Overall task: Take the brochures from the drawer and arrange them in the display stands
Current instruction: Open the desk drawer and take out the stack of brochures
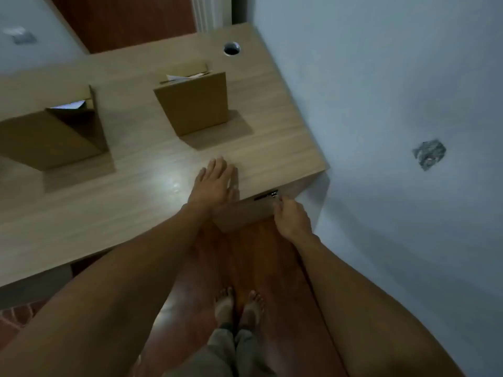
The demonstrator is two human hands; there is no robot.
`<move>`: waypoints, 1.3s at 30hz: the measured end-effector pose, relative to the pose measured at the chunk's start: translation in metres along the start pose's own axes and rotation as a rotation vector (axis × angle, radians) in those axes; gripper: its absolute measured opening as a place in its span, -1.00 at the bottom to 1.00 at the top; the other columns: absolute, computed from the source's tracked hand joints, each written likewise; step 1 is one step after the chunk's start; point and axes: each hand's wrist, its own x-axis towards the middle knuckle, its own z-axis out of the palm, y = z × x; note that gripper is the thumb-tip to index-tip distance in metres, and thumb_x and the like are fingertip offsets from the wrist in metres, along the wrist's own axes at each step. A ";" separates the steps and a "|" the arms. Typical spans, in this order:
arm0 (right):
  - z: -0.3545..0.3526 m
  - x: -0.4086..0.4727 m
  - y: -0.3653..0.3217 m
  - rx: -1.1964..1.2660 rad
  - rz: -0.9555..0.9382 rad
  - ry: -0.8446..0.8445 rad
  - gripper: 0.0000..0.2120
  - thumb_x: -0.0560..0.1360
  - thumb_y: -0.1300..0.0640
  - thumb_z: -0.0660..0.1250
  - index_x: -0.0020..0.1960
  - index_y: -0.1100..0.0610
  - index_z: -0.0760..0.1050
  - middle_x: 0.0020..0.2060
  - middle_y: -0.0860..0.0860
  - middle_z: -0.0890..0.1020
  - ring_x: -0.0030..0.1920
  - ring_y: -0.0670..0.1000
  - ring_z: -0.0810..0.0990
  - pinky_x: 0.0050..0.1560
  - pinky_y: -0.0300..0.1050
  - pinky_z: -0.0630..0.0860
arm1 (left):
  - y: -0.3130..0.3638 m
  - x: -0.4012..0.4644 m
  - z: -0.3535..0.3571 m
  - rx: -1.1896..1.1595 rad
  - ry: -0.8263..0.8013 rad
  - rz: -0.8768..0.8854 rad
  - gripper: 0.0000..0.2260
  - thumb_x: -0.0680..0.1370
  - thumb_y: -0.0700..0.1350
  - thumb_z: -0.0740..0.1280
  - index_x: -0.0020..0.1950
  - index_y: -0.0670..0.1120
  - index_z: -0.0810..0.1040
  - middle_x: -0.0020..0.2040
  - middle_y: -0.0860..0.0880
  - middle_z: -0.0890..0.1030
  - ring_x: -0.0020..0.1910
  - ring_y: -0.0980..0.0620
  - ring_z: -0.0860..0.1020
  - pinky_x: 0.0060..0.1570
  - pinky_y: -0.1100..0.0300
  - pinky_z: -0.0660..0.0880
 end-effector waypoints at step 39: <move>0.041 -0.106 0.111 -0.050 0.345 0.047 -0.76 0.65 0.07 0.16 0.06 0.15 0.57 -0.05 0.13 0.66 -0.02 0.22 0.65 0.04 0.12 0.61 | -0.007 -0.020 0.041 0.025 0.053 -0.026 -0.56 0.69 0.13 0.01 0.53 0.00 0.18 0.59 -0.21 0.17 0.58 -0.29 0.14 0.49 -0.27 0.22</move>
